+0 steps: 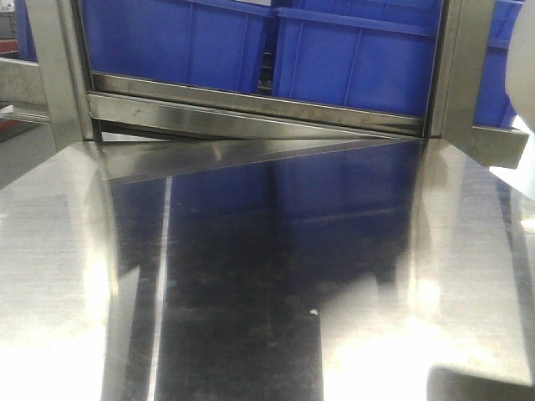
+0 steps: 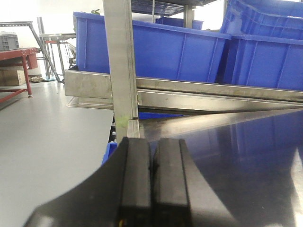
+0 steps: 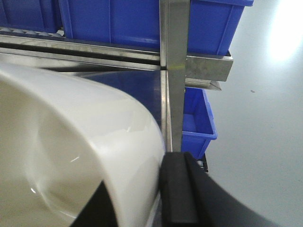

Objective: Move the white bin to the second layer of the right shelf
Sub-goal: 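Raise the held white bin up beside the right arm, then drive the base away from the table, turning toward the shelving racks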

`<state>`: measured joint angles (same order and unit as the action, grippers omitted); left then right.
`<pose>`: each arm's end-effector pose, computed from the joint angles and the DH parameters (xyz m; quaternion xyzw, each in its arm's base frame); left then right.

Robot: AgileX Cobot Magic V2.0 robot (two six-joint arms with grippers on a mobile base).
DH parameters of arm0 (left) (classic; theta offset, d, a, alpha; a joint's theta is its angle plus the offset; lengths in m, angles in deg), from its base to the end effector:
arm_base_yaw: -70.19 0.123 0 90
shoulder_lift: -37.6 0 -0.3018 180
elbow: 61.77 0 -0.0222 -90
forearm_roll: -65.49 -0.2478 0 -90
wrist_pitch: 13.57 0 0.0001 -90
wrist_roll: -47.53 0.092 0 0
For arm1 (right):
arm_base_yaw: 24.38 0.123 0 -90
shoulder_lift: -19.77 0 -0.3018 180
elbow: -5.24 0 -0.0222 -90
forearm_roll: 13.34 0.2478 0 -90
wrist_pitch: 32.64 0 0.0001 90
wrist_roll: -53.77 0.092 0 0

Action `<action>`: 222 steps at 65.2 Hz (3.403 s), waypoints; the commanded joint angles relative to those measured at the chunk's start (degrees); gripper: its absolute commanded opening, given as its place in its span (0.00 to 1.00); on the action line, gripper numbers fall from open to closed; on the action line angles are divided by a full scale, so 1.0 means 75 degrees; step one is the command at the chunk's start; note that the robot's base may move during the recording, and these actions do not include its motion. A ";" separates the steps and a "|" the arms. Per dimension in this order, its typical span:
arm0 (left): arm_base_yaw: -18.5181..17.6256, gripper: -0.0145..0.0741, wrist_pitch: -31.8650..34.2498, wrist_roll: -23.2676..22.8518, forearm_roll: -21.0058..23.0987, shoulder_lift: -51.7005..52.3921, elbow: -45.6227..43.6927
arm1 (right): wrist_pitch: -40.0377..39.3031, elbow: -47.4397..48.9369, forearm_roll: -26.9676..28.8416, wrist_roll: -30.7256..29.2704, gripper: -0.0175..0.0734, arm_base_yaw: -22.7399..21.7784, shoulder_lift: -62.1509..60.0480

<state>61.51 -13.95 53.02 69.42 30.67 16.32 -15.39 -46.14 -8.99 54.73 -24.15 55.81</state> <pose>0.0366 -0.0056 0.2103 0.0607 0.6754 -0.0458 0.7335 0.0915 0.0024 0.3106 0.0269 0.7909 0.0374 0.6102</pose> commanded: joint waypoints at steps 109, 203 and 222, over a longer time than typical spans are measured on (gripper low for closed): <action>-0.0015 0.26 0.0666 -0.0057 0.0039 0.0101 0.0254 | -0.0828 0.0238 -0.0003 -0.0054 0.22 -0.0047 -0.0019; -0.0015 0.26 0.0666 -0.0057 0.0039 0.0101 0.0254 | -0.0828 0.0238 -0.0003 -0.0054 0.22 -0.0047 -0.0019; -0.0015 0.26 0.0666 -0.0057 0.0039 0.0101 0.0254 | -0.0828 0.0238 -0.0003 -0.0054 0.22 -0.0047 -0.0019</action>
<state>61.51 -13.95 53.02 69.42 30.67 16.32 -15.39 -46.14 -8.99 54.63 -24.15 55.70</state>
